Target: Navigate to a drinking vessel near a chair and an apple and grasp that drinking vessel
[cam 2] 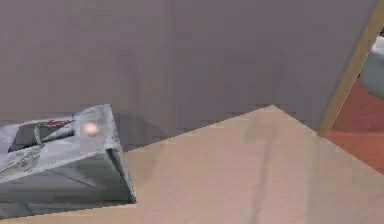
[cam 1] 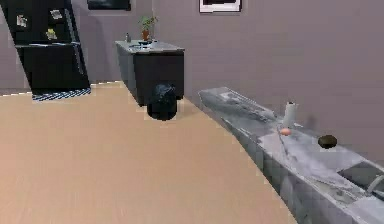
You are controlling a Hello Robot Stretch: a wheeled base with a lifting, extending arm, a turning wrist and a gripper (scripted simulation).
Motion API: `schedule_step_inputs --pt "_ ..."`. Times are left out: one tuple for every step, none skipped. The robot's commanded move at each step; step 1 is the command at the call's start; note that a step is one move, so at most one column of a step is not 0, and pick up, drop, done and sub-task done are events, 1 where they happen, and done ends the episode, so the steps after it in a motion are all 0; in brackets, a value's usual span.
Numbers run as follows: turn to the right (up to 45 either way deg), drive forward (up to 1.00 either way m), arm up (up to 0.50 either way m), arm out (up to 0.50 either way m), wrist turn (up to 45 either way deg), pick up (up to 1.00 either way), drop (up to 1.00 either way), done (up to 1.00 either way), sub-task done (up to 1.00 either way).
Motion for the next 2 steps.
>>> schedule_step_inputs --pt "42.0 0.0 0.0 0.0 0.0 0.0 0.0 0.0 0.0" --pt "0.0 0.05 0.0 0.0 0.0 0.0 0.0 0.0 0.0"
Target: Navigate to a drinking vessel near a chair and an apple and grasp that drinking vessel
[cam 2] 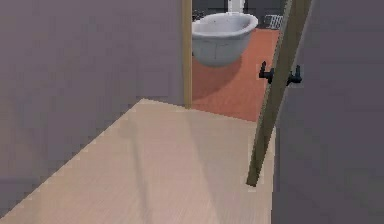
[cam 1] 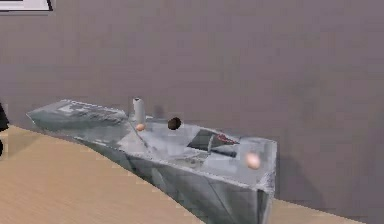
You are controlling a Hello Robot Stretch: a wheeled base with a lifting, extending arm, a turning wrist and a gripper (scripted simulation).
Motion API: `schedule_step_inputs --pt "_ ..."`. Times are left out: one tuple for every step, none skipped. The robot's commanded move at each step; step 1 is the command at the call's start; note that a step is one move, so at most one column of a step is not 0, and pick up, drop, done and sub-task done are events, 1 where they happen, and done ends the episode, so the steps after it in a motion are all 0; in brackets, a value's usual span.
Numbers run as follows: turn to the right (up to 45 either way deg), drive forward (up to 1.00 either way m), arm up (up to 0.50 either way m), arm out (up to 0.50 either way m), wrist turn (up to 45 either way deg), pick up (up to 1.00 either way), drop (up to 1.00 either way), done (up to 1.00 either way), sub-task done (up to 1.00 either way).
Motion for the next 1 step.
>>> schedule_step_inputs --pt "-45.0 0.0 0.0 0.0 0.0 0.0 0.0 0.0 0.0"
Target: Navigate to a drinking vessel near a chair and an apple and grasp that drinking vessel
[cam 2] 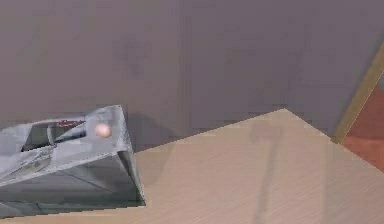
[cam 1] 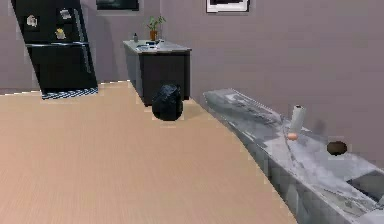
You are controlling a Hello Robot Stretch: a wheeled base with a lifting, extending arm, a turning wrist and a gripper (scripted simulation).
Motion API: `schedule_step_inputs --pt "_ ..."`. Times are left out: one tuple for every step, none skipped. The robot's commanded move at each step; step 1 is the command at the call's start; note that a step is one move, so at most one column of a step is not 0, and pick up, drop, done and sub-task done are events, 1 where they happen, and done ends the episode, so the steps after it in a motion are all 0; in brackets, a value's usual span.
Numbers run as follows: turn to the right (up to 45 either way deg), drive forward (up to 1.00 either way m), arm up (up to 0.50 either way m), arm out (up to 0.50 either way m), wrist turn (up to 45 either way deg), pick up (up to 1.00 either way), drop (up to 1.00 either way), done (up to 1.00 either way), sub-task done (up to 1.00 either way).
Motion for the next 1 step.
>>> schedule_step_inputs --pt "-9.0 0.0 0.0 0.0 0.0 0.0 0.0 0.0 0.0"
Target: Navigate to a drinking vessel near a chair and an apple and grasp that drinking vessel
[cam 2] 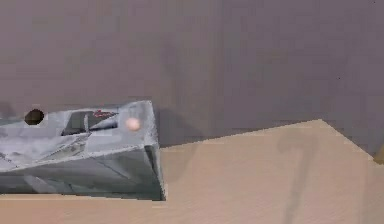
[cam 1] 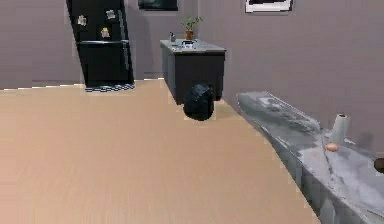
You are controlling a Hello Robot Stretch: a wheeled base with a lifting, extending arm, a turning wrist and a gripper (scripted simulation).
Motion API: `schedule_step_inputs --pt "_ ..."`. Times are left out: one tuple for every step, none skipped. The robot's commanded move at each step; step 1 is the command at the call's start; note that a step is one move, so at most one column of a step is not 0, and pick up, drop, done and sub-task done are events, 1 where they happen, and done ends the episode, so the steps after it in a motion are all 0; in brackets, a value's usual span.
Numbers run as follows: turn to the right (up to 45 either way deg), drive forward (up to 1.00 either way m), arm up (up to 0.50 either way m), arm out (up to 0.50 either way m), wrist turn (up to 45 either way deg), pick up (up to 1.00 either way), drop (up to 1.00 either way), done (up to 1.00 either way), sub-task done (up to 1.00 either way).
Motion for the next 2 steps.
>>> schedule_step_inputs --pt "0.0 0.4 0.0 0.0 0.0 0.0 0.0 0.0 0.0" --pt "-45.0 0.0 0.0 0.0 0.0 0.0 0.0 0.0 0.0"
